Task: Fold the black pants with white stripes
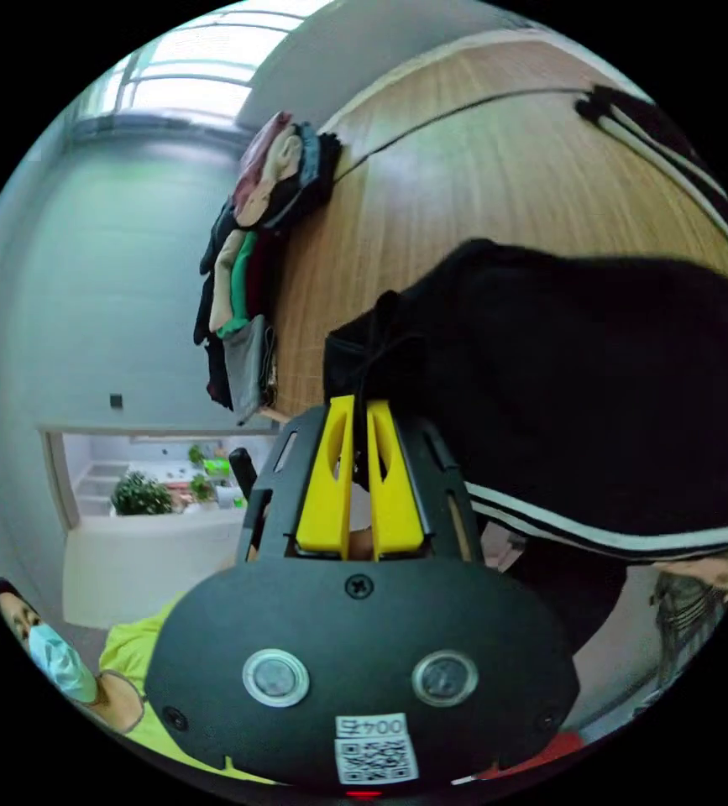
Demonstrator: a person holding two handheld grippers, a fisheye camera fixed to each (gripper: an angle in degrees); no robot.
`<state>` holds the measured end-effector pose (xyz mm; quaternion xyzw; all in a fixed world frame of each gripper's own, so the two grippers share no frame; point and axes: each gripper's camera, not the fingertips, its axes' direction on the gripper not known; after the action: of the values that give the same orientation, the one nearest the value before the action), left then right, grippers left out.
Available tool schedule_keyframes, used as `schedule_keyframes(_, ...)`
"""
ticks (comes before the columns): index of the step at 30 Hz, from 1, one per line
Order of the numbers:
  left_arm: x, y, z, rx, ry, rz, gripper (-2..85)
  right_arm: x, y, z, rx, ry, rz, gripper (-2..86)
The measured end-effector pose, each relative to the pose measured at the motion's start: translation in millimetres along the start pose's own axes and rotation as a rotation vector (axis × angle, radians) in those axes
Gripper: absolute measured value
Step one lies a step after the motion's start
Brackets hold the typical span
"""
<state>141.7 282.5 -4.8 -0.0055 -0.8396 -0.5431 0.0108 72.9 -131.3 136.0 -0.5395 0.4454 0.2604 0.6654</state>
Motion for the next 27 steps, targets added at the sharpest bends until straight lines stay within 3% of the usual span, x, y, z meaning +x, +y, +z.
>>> schedule_keyframes(4, -10, -5, -29, 0.093, 0.077, -0.183, 1.7, -113, -26, -11, -0.06, 0.148, -0.263, 3.4)
schedule_keyframes(7, -1, -7, -49, 0.174, 0.099, -0.172, 2.1, -154, -25, -22, -0.05, 0.214, -0.375, 3.4)
schedule_keyframes(9, 5, -9, -51, 0.17, 0.086, -0.144, 2.2, -144, -23, -26, -0.031, 0.236, -0.357, 3.5)
schedule_keyframes(15, 17, -5, -22, 0.047, -0.016, -0.055, 1.6, 2, -11, 3, -0.03, 0.144, -0.011, 4.3)
schedule_keyframes(19, 20, 4, -37, 0.112, -0.082, -0.047, 0.7, 54, 17, 11, 0.09, 0.001, 0.135, 6.4)
schedule_keyframes(22, 15, 15, -64, 0.17, -0.151, 0.009, 0.4, 46, 38, -7, 0.218, 0.034, 0.136, 7.6)
schedule_keyframes(25, 11, 40, -76, 0.138, -0.214, 0.136, 0.3, -3, 65, -13, 0.35, 0.251, -0.037, 7.4)
schedule_keyframes(27, 16, 61, -74, 0.096, -0.205, 0.226, 0.3, -33, 75, 7, 0.313, 0.309, -0.172, 6.9)
